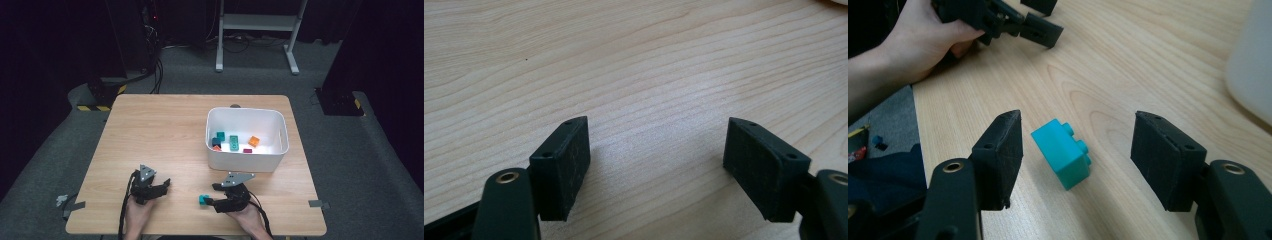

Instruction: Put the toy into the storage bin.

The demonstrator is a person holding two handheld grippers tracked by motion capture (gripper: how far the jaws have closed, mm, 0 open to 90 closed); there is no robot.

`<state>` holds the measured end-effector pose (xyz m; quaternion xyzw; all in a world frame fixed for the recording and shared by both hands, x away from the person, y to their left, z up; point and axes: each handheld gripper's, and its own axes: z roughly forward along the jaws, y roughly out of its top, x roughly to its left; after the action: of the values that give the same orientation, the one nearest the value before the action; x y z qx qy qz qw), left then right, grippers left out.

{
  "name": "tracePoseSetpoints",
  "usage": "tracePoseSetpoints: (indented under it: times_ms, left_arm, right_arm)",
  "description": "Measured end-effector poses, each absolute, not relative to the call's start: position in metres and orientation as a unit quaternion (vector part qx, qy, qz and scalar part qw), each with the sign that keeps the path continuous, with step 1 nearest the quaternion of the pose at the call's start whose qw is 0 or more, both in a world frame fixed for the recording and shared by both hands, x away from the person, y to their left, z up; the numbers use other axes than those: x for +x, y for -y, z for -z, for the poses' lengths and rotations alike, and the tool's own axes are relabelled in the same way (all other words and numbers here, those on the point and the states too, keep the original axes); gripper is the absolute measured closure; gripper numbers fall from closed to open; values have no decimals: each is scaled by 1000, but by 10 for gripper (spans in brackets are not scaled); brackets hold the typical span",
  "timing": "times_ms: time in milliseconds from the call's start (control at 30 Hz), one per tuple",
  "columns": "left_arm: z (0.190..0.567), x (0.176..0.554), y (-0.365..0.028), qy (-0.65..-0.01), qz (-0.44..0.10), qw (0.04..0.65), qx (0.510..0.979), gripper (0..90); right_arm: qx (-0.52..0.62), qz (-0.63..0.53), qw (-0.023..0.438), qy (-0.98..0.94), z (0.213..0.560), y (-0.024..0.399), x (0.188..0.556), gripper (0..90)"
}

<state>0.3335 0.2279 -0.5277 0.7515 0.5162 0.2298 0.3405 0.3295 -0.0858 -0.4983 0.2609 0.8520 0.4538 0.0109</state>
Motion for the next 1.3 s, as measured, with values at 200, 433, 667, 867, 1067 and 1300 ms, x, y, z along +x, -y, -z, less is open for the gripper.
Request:
tracePoseSetpoints:
  times_ms: [200, 433, 667, 867, 1067, 1300]
  left_arm:
    - [528, 334, -228, -517, -229, 341, 751, 269]
    - [528, 334, -229, -518, -227, 343, 750, 270]
    - [527, 334, -230, -519, -223, 347, 748, 269]
    - [528, 334, -231, -520, -220, 351, 747, 269]
    - [527, 334, -232, -521, -219, 353, 746, 269]
    - [528, 334, -232, -521, -219, 353, 746, 269]
  right_arm:
    - [253, -446, 3, -858, 507, 77, 330, 379]
    - [250, -430, 6, -867, 517, 70, 332, 416]
    - [243, -418, 10, -875, 521, 67, 333, 506]
    - [240, -411, 17, -879, 523, 66, 334, 585]
    - [242, -409, 20, -880, 523, 68, 336, 646]
    - [241, -407, 31, -881, 522, 69, 335, 672]
